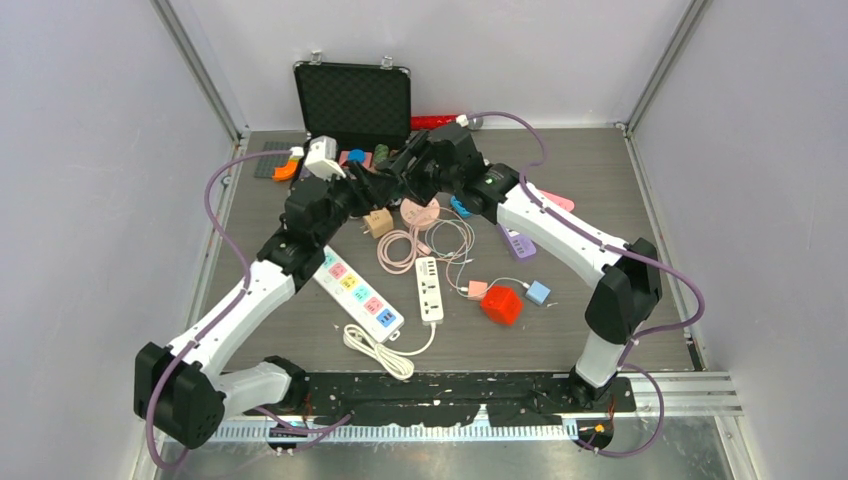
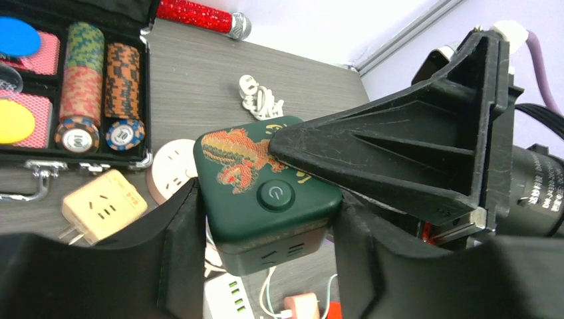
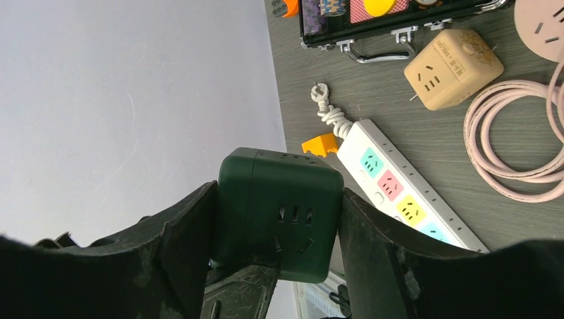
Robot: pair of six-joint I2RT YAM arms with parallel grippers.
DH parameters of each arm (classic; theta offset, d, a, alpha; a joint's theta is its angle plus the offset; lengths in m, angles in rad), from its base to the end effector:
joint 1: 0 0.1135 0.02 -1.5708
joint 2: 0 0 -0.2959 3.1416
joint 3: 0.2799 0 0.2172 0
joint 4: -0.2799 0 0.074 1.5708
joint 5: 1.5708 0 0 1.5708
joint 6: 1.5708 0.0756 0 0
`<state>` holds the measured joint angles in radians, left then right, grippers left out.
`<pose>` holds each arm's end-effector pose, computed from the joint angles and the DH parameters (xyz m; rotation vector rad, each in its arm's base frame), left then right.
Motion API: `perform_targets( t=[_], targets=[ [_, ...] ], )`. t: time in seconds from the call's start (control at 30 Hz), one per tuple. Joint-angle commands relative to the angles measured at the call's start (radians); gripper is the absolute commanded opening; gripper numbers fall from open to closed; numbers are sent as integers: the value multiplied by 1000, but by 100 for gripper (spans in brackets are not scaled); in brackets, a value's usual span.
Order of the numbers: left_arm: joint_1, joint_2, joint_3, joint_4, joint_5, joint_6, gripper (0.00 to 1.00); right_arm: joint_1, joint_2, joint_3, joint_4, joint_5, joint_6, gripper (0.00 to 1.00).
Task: Insert the plug
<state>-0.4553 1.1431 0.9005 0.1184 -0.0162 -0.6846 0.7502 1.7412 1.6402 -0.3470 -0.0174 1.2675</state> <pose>0.2365 -0.1144 0.3723 -0.2146 1.7535 -0.8295 0.3054 0.2865 0.3790 0.5693 2.2002 1.2200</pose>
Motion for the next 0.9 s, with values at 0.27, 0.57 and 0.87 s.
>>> perform_targets(
  t=[0.27, 0.57, 0.87],
  targets=[
    [9, -46, -41, 122, 123, 209, 0, 14, -91, 4, -7, -18, -135, 99],
    [53, -198, -145, 189, 427, 502, 0, -96, -247, -208, 106, -223, -259, 95],
    [63, -237, -120, 165, 636, 553, 0, -118, -276, -252, 242, -471, -268, 95]
  ],
)
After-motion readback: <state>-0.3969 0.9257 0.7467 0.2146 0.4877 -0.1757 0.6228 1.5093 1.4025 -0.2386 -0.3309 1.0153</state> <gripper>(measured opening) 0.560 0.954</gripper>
